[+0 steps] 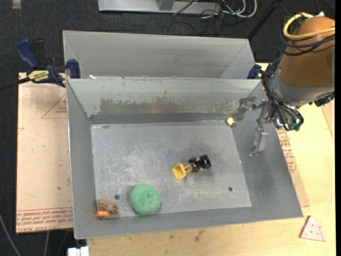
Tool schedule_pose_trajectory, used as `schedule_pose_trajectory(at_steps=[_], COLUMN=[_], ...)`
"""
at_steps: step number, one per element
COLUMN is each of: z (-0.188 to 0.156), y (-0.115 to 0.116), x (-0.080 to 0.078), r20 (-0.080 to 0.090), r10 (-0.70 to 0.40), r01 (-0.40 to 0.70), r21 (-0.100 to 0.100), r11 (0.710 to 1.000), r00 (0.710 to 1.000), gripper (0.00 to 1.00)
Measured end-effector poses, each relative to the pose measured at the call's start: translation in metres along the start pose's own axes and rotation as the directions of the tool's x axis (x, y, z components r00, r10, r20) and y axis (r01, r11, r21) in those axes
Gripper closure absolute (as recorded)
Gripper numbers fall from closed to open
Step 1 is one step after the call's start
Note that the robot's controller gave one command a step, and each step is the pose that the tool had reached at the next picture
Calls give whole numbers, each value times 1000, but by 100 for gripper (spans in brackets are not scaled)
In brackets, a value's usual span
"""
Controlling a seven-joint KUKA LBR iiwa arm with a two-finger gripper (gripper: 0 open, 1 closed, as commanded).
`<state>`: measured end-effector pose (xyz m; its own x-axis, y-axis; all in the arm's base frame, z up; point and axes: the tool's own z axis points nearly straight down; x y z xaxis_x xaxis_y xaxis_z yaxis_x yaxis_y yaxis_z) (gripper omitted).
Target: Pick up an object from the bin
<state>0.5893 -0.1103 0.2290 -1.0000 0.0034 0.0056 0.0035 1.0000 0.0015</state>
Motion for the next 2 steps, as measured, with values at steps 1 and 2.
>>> schedule_pose_trajectory(at_steps=[1,2], z=[-5,11], y=[0,45], x=[-1,14], r20=[7,9], r10=[-2,-15], r01=[2,15], r21=[1,3], r11=[1000,1000], r00=[1000,1000], gripper=[0,0])
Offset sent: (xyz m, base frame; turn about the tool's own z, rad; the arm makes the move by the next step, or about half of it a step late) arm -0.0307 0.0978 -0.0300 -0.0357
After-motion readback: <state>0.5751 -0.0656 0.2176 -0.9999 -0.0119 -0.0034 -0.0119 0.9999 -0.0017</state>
